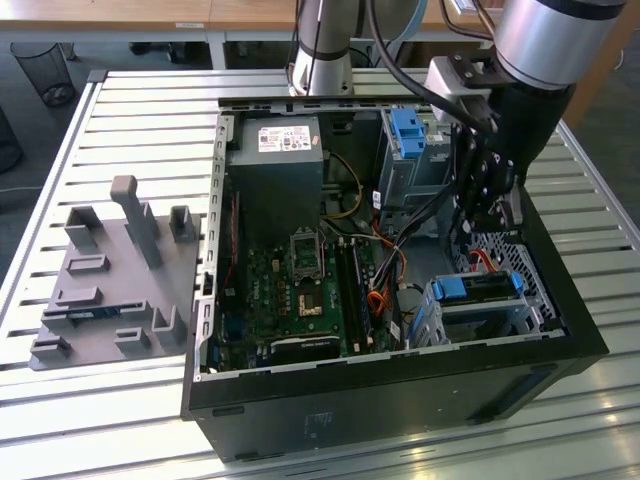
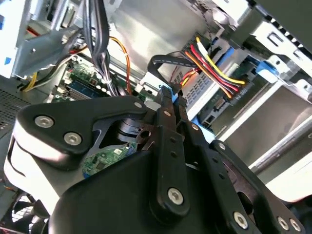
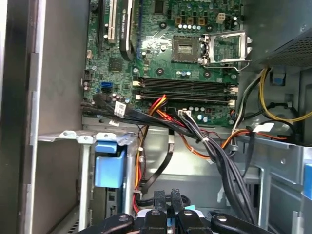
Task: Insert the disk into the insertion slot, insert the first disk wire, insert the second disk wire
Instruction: 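Insert the second disk wire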
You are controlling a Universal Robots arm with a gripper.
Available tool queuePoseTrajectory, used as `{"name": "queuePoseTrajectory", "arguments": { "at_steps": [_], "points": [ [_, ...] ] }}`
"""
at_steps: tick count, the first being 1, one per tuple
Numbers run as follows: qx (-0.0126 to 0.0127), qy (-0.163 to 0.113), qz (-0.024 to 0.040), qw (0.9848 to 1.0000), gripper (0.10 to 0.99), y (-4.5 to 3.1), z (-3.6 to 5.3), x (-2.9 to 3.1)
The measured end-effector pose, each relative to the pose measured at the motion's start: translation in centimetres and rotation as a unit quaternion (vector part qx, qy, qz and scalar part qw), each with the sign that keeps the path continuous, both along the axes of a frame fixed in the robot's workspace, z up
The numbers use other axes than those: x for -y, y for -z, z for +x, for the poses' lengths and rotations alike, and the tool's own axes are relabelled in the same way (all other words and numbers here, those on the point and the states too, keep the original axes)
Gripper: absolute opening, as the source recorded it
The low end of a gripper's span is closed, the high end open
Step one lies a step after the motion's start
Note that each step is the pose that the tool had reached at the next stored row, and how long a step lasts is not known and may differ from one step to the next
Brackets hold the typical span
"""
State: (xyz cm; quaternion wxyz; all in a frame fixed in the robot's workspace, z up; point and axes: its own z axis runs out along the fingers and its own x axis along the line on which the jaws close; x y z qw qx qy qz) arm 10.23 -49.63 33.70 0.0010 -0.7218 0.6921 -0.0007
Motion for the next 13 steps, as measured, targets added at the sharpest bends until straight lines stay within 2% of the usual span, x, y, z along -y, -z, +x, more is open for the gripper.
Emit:
{"name": "queuePoseTrajectory", "arguments": {
  "at_steps": [7,13],
  "points": [
    [0.0000,0.000,0.0001,1.0000,0.161,0.02,0.00,1.62],
    [0.0000,0.000,0.0000,1.0000,0.161,0.01,0.00,2.05]
  ]
}}
